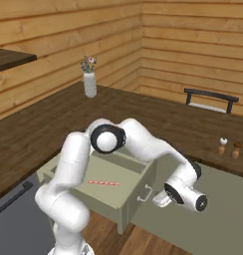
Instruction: Take a straw from the drawer in front and place it inside the glass cup on the dining counter.
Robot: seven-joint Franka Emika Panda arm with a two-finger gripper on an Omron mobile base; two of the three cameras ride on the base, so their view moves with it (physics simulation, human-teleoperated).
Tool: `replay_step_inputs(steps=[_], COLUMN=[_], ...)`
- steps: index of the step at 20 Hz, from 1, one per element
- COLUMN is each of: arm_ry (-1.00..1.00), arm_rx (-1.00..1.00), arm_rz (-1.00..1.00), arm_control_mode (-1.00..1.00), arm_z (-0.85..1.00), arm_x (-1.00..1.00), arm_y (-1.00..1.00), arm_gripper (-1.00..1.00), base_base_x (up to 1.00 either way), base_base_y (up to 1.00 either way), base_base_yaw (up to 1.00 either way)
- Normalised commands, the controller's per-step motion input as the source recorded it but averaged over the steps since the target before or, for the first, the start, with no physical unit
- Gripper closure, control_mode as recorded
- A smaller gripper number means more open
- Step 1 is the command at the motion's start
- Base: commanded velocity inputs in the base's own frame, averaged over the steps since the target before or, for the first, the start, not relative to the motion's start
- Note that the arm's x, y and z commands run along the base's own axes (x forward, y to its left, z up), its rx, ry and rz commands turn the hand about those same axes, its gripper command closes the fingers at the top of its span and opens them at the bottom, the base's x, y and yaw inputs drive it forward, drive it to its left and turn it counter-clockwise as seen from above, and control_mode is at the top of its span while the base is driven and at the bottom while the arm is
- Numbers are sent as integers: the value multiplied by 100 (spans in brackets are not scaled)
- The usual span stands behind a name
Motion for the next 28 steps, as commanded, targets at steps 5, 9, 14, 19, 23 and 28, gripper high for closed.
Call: replay_step_inputs(steps=[5, 9, 14, 19, 23, 28], arm_ry=[24, 19, 32, 35, 22, 23], arm_rx=[-82, -74, -62, -49, -10, 3], arm_rz=[0, 11, 30, 45, 31, 20], arm_control_mode=[-100, -100, -100, -100, -100, -100], arm_z=[76, 96, 100, 85, 86, 15], arm_x=[5, 0, 0, 0, 3, 0], arm_y=[94, 96, 92, 63, 26, 18], arm_gripper=[-100, -100, -100, -100, -100, -100], base_base_x=[0, 0, 0, 0, 0, 0], base_base_y=[0, 0, 0, 0, 0, 0], base_base_yaw=[0, 0, 0, 0, 0, 0])
